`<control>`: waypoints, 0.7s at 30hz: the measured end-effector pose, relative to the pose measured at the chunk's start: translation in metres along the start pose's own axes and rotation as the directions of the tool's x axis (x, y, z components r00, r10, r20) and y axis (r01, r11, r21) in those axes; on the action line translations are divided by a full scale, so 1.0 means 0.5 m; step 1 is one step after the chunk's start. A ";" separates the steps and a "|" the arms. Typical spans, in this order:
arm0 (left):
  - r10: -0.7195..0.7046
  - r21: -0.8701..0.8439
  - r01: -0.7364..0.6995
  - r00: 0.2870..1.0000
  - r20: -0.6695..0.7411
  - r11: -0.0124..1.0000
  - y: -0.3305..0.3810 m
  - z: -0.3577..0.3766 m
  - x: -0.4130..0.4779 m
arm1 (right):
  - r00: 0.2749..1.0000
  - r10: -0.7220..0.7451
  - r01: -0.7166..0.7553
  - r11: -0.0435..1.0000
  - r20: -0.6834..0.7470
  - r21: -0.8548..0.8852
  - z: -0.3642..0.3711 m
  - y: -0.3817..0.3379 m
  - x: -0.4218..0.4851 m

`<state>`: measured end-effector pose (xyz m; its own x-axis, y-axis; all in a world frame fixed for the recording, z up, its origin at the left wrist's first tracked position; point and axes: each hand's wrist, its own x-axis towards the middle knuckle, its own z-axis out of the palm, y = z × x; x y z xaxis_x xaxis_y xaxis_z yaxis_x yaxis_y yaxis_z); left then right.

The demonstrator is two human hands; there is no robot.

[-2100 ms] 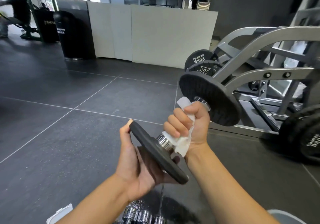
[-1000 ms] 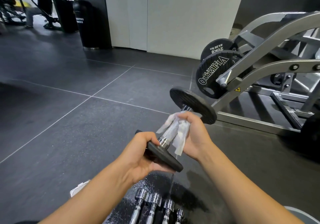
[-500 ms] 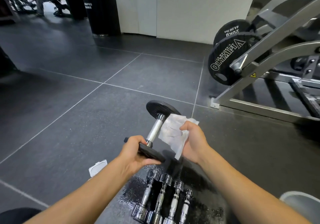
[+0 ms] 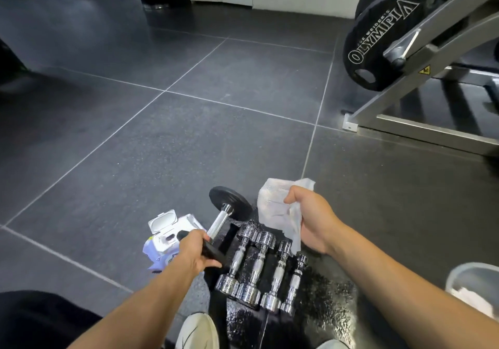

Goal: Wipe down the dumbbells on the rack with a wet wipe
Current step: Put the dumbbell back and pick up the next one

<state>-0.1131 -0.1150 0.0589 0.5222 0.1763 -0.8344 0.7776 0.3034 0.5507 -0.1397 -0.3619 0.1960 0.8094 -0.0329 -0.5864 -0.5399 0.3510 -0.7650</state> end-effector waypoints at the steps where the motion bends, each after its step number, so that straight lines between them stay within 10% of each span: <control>1: -0.009 0.000 0.009 1.000 -0.006 1.000 -0.008 -0.004 0.007 | 1.000 0.007 -0.007 1.000 -0.005 -0.009 -0.002 0.005 0.002; 21: -0.064 0.088 0.063 0.998 0.008 0.994 -0.066 -0.099 0.090 | 0.999 0.042 -0.042 0.999 -0.031 0.000 -0.026 0.023 0.027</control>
<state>-0.1325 -0.0708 0.0025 0.4743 0.1491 -0.8677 0.8368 0.2299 0.4969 -0.1380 -0.3704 0.1755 0.7785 -0.0470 -0.6259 -0.5736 0.3518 -0.7398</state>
